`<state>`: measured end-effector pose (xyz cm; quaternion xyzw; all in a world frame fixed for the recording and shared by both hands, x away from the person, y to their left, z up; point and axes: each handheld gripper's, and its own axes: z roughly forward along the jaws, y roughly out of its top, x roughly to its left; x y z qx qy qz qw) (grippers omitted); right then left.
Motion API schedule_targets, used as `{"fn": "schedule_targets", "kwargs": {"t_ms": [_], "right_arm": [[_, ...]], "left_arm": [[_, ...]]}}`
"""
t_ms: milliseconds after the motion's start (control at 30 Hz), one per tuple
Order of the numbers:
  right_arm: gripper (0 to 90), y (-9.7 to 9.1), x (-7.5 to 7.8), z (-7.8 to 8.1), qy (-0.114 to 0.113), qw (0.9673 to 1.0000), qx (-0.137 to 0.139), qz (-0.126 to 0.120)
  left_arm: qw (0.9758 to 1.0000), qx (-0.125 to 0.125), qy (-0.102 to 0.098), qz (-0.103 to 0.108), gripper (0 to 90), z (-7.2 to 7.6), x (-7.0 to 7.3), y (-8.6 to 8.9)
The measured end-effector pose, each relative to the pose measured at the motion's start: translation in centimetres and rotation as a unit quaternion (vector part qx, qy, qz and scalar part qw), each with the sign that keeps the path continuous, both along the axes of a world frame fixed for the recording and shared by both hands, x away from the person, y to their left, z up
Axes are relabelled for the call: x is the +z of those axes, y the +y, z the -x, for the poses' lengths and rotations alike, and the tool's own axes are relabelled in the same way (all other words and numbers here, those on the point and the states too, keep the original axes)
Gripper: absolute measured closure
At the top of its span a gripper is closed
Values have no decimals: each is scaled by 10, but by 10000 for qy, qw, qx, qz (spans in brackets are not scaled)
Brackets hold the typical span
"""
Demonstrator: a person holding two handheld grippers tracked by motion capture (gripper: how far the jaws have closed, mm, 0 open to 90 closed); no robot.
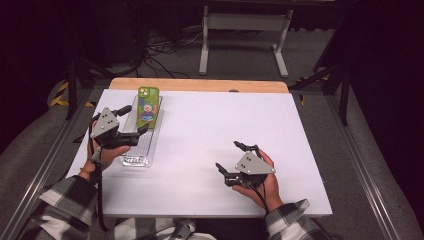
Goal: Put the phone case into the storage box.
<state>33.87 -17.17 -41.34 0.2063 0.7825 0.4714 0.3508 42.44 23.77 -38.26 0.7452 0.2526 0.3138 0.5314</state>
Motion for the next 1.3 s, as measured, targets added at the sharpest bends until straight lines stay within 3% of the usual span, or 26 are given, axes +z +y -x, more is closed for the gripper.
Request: {"fn": "schedule_targets", "kwargs": {"t_ms": [533,1300], "right_arm": [[143,-1,1,0,15,10000,-4,-61],[114,-1,3,1,11,9999,-48,-98]], "left_arm": [[9998,-176,-25,34,66,11,-1,-5],[9988,-477,-119,-20,48,39,-6,-17]]}}
